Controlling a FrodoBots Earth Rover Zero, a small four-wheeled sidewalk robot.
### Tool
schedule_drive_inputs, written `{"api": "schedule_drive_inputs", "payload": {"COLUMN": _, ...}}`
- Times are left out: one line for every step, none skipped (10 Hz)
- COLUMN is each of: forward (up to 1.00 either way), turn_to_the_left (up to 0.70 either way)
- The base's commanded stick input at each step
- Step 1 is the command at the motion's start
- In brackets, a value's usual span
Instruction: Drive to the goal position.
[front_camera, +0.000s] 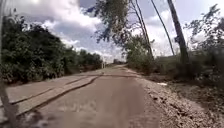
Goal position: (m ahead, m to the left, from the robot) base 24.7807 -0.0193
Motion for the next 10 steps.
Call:
{"api": "schedule_drive_inputs", "payload": {"forward": 0.70, "turn_to_the_left": -0.04}}
{"api": "schedule_drive_inputs", "payload": {"forward": 0.70, "turn_to_the_left": -0.04}}
{"api": "schedule_drive_inputs", "payload": {"forward": 0.70, "turn_to_the_left": -0.04}}
{"api": "schedule_drive_inputs", "payload": {"forward": 0.70, "turn_to_the_left": -0.04}}
{"api": "schedule_drive_inputs", "payload": {"forward": 0.70, "turn_to_the_left": -0.04}}
{"api": "schedule_drive_inputs", "payload": {"forward": 0.70, "turn_to_the_left": -0.04}}
{"api": "schedule_drive_inputs", "payload": {"forward": 0.70, "turn_to_the_left": -0.04}}
{"api": "schedule_drive_inputs", "payload": {"forward": 0.70, "turn_to_the_left": -0.04}}
{"api": "schedule_drive_inputs", "payload": {"forward": 0.70, "turn_to_the_left": -0.04}}
{"api": "schedule_drive_inputs", "payload": {"forward": 0.70, "turn_to_the_left": -0.04}}
